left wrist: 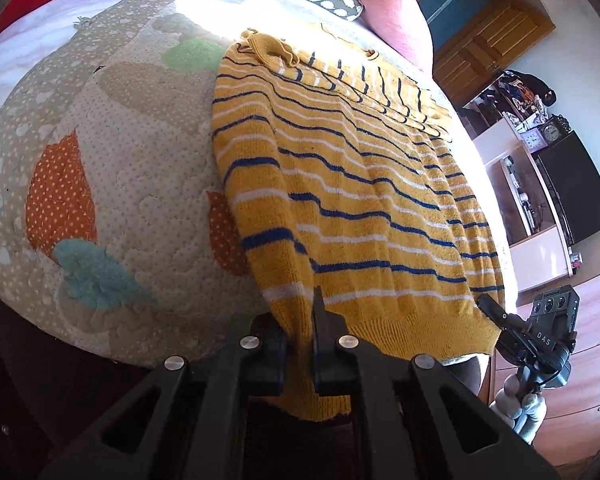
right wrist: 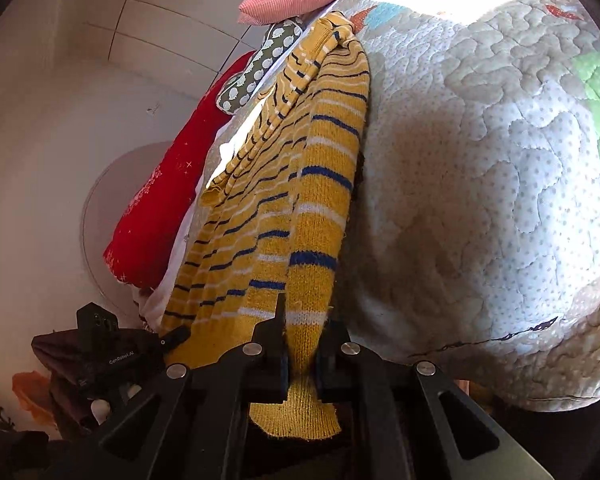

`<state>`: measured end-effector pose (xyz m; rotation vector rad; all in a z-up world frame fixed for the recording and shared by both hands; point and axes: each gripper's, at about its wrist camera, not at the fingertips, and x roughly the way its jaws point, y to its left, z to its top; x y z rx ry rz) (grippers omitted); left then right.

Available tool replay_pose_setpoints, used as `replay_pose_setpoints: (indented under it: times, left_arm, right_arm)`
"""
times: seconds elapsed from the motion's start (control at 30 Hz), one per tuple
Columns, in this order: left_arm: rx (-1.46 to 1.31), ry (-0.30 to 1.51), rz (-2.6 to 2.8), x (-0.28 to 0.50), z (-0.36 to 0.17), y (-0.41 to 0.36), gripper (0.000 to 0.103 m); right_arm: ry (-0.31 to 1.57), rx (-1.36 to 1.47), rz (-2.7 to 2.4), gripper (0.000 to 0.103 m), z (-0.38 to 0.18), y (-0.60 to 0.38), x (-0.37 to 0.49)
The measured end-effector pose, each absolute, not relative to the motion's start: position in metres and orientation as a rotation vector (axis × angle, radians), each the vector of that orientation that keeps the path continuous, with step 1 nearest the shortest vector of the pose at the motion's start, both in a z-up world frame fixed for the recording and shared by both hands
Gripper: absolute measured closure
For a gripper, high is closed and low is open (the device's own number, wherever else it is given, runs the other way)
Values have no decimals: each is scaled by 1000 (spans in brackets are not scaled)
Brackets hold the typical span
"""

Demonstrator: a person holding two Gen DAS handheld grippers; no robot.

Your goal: Fold small clothes

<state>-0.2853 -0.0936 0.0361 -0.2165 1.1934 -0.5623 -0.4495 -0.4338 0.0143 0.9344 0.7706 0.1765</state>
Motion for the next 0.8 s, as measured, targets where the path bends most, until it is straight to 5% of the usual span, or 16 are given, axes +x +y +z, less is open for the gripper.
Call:
replay_pose_setpoints:
  times: [0.57, 0.8]
  left_arm:
    - [-179, 970, -558, -177, 114, -138, 95]
    - [-218, 1010, -539, -91, 120, -174, 95]
  right_arm:
    - [656, 798, 249, 94, 89, -447, -327]
    - [638, 758, 212, 94, 116, -473, -257]
